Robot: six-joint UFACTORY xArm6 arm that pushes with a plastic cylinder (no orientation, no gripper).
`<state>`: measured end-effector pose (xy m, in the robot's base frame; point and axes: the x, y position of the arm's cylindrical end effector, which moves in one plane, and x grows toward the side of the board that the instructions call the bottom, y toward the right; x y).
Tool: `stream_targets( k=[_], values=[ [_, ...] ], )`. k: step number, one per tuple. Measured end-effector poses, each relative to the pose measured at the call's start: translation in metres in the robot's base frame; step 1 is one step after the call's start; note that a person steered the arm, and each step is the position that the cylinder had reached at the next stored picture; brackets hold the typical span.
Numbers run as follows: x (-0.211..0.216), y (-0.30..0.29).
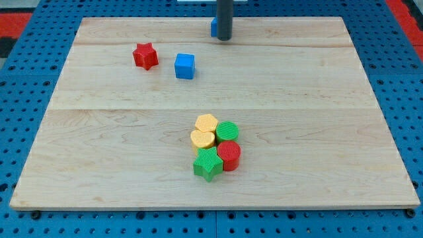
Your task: Slide the blue cube to the red star
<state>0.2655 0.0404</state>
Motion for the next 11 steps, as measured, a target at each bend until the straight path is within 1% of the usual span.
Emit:
stream_targets(
  k=[1,2,3,4,6,9,10,11],
  values=[
    [0.061,0.014],
    [0.111,0.004],
    [0.136,-0.027],
    [0.125,-0.057],
    [0.081,-0.076],
    [0.090,-0.142],
    [0.083,-0.158],
    [0.063,-0.162]
  ],
)
